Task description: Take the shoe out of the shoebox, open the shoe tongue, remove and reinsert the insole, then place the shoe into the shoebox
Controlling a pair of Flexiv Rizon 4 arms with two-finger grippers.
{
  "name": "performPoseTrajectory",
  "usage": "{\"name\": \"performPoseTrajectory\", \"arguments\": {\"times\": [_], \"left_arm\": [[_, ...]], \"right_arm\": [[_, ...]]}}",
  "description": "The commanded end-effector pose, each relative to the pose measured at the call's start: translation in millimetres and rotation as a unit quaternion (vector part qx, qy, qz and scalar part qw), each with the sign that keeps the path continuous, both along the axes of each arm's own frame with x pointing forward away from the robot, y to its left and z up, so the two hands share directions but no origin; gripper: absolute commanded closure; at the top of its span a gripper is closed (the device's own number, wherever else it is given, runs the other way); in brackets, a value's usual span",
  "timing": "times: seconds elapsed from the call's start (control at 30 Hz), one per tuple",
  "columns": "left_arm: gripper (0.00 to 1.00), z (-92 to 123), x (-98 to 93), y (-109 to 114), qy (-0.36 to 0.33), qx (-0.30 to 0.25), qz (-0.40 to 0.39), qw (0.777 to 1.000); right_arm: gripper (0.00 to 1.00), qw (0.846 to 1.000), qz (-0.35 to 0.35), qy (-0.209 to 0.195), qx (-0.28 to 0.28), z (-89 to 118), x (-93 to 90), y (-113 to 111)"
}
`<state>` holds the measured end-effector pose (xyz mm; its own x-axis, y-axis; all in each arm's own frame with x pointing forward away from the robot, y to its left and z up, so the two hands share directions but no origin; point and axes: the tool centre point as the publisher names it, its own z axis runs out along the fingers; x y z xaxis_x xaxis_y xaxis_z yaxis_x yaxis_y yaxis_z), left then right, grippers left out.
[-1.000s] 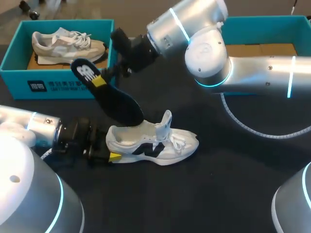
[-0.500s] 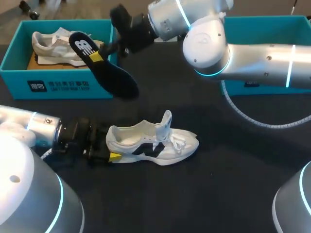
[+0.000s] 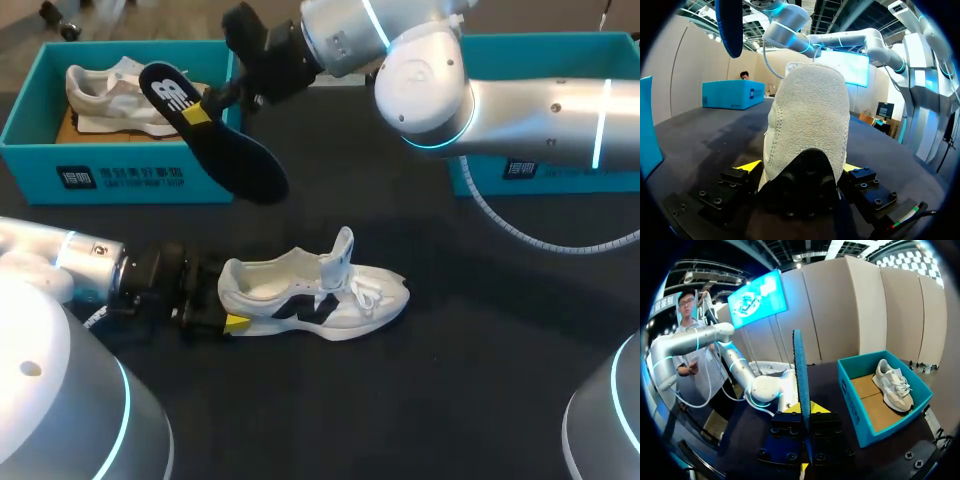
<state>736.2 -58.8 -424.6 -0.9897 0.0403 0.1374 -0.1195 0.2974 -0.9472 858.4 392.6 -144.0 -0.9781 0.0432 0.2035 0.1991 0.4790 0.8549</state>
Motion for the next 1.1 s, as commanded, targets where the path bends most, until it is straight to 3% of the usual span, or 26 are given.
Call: {"name": "performPoseTrajectory", "arguments": {"times": [0.03,0.2,0.53,0.87,1.1], "left_arm": [[1.00,-3.0,1.4,-0.2,0.000,0.001,0.001,1.000],[1.00,-3.0,1.4,-0.2,0.000,0.001,0.001,1.000],[1.00,-3.0,1.4,-0.2,0.000,0.001,0.001,1.000],[1.00,-3.0,1.4,-0.2,0.000,0.001,0.001,1.000],[1.00,-3.0,1.4,-0.2,0.000,0.001,0.001,1.000]], "right_arm": [[1.00,1.000,0.005,0.027,0.016,-3.0,4.1,-9.4],[1.00,0.997,0.007,0.063,0.042,15.8,7.2,-29.4],[1.00,0.993,-0.015,0.114,0.038,70.9,-2.3,-51.1],[1.00,0.990,-0.044,0.127,0.050,127.0,-10.6,-79.7],[1.00,0.986,-0.070,0.138,0.056,143.4,-17.5,-95.9]]}}
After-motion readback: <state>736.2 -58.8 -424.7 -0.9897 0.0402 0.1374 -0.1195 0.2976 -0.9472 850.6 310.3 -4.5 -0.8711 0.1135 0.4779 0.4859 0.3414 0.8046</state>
